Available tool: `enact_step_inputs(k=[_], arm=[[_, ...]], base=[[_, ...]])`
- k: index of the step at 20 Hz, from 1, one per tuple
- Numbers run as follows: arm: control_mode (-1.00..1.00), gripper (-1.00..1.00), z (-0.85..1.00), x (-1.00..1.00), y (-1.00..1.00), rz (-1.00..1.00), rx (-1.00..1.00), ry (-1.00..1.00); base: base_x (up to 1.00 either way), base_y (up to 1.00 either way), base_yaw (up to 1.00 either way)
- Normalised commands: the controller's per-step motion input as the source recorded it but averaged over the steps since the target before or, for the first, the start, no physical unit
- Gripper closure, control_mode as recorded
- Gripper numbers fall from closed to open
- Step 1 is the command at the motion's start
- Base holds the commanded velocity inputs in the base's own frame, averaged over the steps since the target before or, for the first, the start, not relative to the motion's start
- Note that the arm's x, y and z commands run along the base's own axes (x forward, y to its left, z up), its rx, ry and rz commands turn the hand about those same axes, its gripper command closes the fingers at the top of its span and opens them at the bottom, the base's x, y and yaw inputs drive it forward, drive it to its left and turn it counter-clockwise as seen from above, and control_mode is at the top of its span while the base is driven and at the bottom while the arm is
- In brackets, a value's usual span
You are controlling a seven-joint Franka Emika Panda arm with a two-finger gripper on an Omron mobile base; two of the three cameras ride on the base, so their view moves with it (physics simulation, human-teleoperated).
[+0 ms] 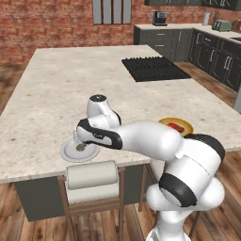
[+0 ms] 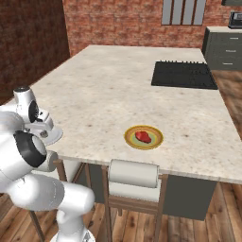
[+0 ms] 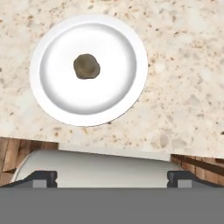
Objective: Transport the steak and garlic to the fridge. Place the steak on the rack containing meat and place the garlic on the rack containing the vegetable, ensuring meats and vegetables are on different racks.
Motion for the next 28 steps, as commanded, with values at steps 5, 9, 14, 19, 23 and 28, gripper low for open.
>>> enact_step_inputs(k=[5,9,14,19,23,28], arm=[[-1.00,-1.00,-0.22,0.53,0.22,0.00,0.00,0.01],[-1.00,-1.00,-0.24,0.43,0.32,0.00,0.00,0.01],[-1.00,-1.00,-0.25,0.28,0.27,0.00,0.00,0.00],[-1.00,-1.00,-0.19,0.17,0.06,-0.01,0.00,0.00],[-1.00,-1.00,-0.14,0.06,0.03,-0.02,0.00,0.02],[-1.00,-1.00,-0.13,0.10,0.00,-0.01,0.00,0.06]], base=[[0.00,0.00,0.00],[0.00,0.00,0.00],[0.00,0.00,0.00],[0.00,0.00,0.00],[0.00,0.00,0.00],[0.00,0.00,0.00]])
